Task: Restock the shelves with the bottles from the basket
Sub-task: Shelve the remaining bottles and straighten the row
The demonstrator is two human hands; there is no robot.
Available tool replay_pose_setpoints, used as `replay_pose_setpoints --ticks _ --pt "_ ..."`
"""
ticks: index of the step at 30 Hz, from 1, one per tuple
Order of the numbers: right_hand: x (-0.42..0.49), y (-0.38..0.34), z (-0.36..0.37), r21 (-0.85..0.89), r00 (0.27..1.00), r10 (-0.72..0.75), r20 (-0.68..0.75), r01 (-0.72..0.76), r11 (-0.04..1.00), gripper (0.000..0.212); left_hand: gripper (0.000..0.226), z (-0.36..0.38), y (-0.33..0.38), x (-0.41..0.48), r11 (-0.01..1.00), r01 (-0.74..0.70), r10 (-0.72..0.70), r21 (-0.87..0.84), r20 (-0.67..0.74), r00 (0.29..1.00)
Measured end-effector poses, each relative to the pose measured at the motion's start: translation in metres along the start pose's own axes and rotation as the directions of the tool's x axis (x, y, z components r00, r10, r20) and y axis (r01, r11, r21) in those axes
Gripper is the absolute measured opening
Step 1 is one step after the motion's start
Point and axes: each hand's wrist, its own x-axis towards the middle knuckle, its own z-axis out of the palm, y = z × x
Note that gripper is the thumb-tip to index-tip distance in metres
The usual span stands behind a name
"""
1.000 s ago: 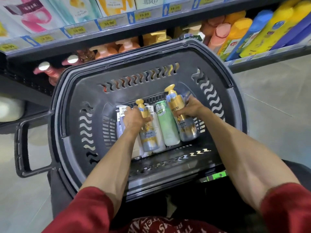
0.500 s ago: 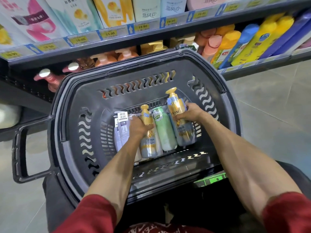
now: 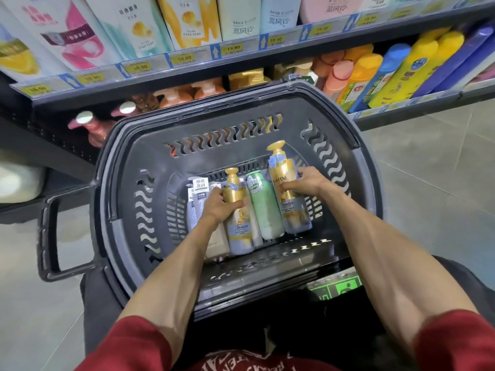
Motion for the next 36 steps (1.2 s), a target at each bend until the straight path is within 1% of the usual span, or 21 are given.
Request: replay_pose_setpoints --ticks 3,6,8,12,16,19,22,26,29,31,33,36 --pt "-0.010 -0.013 0.003 0.032 1.000 -0.013 0.016 0.013 0.999 0.029 0.067 -0.012 0.001 -0.014 0.998 -0.016 0.016 -0.059 0.004 1.000" --pt "-0.028 -0.034 0.004 0.077 1.000 -0.021 0.018 0.020 0.997 0.031 0.066 -0.031 0.011 -0.034 0.985 -0.029 0.029 -0.168 0.001 1.000" --pt "-0.047 -0.051 0.002 0.105 1.000 -0.023 0.016 0.021 0.994 0.029 0.068 -0.048 0.024 -0.053 0.979 -0.042 0.043 -0.198 0.001 0.999" --pt "-0.097 -0.086 -0.007 0.118 0.999 -0.046 0.002 0.045 0.992 0.030 0.062 -0.090 0.057 -0.102 0.976 -0.094 0.094 -0.196 -0.007 0.996" --pt "-0.157 -0.131 -0.023 0.053 0.998 -0.066 -0.007 0.066 0.996 0.038 0.057 -0.139 0.099 -0.164 0.977 -0.140 0.137 -0.161 -0.032 0.990" --pt "-0.206 -0.170 -0.036 0.066 0.996 -0.088 -0.020 0.089 0.994 0.032 0.046 -0.175 0.136 -0.211 0.970 -0.216 0.206 -0.112 -0.094 0.974" --pt "-0.256 -0.210 -0.050 0.103 0.991 -0.124 -0.044 0.128 0.986 0.029 0.051 -0.213 0.175 -0.260 0.963 -0.259 0.250 -0.069 -0.115 0.961" --pt "-0.323 -0.265 -0.067 0.185 0.988 -0.134 -0.070 0.145 0.972 0.032 0.055 -0.263 0.227 -0.330 0.945 -0.327 0.324 -0.016 -0.113 0.939" --pt "-0.371 -0.301 -0.080 0.216 0.980 -0.175 -0.092 0.191 0.958 0.028 0.066 -0.295 0.261 -0.389 0.929 -0.368 0.363 -0.025 -0.120 0.924" --pt "-0.402 -0.325 -0.089 0.231 0.976 -0.197 -0.094 0.214 0.949 0.030 0.071 -0.314 0.281 -0.427 0.914 -0.403 0.392 -0.042 -0.157 0.906" --pt "-0.432 -0.346 -0.097 0.239 0.968 -0.233 -0.089 0.248 0.939 0.035 0.070 -0.330 0.299 -0.458 0.902 -0.429 0.412 -0.046 -0.206 0.888" --pt "-0.472 -0.373 -0.107 0.243 0.943 -0.311 -0.119 0.332 0.911 0.050 0.062 -0.347 0.321 -0.494 0.872 -0.486 0.456 -0.058 -0.266 0.849"
